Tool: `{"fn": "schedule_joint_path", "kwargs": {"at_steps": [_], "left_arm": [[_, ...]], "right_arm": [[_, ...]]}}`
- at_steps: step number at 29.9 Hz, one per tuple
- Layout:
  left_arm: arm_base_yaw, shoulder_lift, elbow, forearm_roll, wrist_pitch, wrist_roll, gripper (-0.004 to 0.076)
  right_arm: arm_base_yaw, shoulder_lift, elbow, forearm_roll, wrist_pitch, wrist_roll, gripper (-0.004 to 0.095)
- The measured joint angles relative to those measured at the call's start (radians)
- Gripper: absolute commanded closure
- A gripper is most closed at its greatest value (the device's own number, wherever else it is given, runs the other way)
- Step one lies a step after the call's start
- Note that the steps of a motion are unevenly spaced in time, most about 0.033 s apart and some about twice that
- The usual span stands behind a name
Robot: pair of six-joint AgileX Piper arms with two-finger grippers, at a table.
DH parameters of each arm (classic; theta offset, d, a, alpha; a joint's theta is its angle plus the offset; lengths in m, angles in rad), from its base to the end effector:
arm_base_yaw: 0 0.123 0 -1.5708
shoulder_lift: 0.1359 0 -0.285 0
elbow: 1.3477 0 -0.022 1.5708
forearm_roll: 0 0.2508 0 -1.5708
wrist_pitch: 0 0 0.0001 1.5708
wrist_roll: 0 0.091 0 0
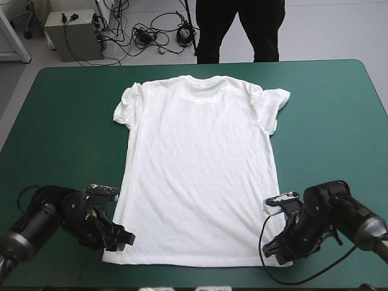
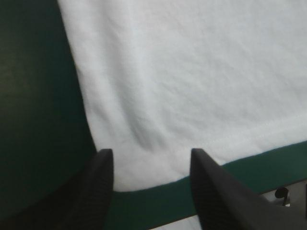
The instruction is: Fold the cloth
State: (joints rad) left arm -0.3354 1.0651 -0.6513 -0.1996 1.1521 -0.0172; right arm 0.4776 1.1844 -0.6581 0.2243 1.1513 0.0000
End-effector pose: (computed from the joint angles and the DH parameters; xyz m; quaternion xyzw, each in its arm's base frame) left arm 0.1366 -0.0651 0.2400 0.1217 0.9872 -0.0994 0.0288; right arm 0.1378 0.0921 0.2233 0.1898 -0.9765 -0.0966 0.0335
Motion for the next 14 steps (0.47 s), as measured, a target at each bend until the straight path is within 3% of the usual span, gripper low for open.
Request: {"fn": "schedule_joint_path", "kwargs": {"at_steps": [6, 14], "left_arm": [[0.0, 0.001, -0.065, 0.064, 0.064, -0.011, 0.023], [0.0, 0.021, -0.461, 0.14, 0.046, -0.097, 0.023]], "right_arm": [[0.0, -0.016, -0.092, -0.076, 0.054, 0.045, 0.0343], [0.0, -0.047, -0.362, -0.4, 0.002, 0.249, 0.0343]]}}
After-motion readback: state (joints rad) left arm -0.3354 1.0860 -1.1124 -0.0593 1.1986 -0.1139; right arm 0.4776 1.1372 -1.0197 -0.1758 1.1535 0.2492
